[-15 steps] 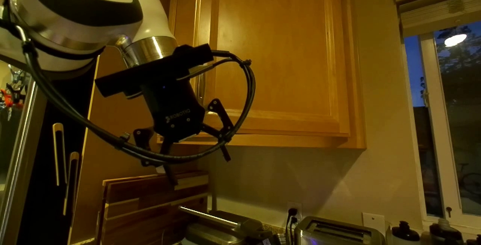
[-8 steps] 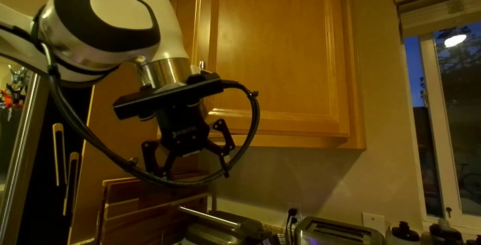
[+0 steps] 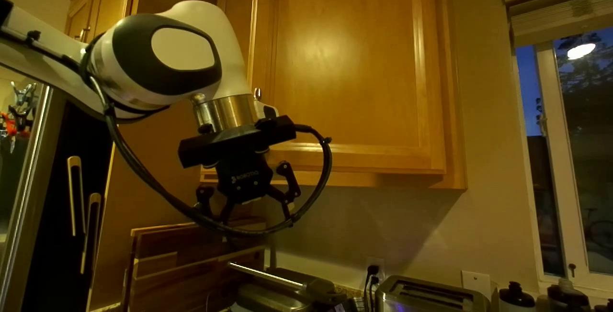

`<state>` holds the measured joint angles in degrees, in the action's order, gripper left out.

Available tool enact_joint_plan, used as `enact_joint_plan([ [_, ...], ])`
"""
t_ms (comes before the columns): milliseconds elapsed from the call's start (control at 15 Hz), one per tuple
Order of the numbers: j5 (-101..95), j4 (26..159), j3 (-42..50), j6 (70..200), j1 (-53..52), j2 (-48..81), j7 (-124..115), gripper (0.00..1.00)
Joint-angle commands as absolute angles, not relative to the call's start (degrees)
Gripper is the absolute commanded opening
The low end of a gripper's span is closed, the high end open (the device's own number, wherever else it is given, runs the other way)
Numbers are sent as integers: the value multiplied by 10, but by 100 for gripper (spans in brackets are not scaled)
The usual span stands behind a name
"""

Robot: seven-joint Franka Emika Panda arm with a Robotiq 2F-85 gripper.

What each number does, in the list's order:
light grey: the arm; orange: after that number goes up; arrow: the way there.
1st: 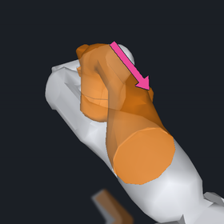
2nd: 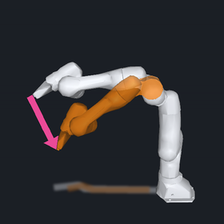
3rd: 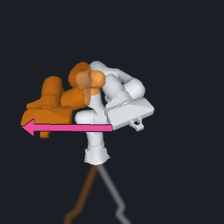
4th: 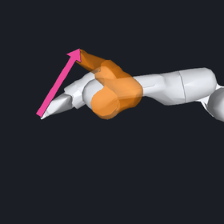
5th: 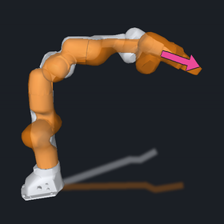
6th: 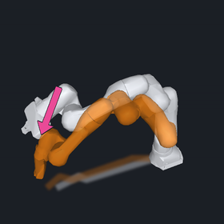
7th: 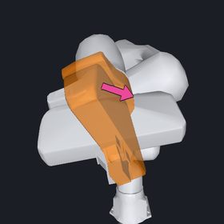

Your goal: Remove the wooden tongs from the cabinet on top of the toaster, put them on the fridge and close the cabinet

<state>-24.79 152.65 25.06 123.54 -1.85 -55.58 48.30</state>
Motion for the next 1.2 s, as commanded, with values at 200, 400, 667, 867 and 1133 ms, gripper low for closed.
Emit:
enact_joint_plan([
  [200, -211, 1451, 190, 1282, -64, -456, 558, 100],
  [400, -202, 1406, 175, 1282, -79, -411, 605, 100],
  [667, -176, 1364, 160, 1276, -81, -369, 676, 100],
  [867, -174, 1369, 146, 1303, -63, -370, 693, 100],
  [1133, -190, 1403, 140, 1421, -46, -392, 692, 100],
])
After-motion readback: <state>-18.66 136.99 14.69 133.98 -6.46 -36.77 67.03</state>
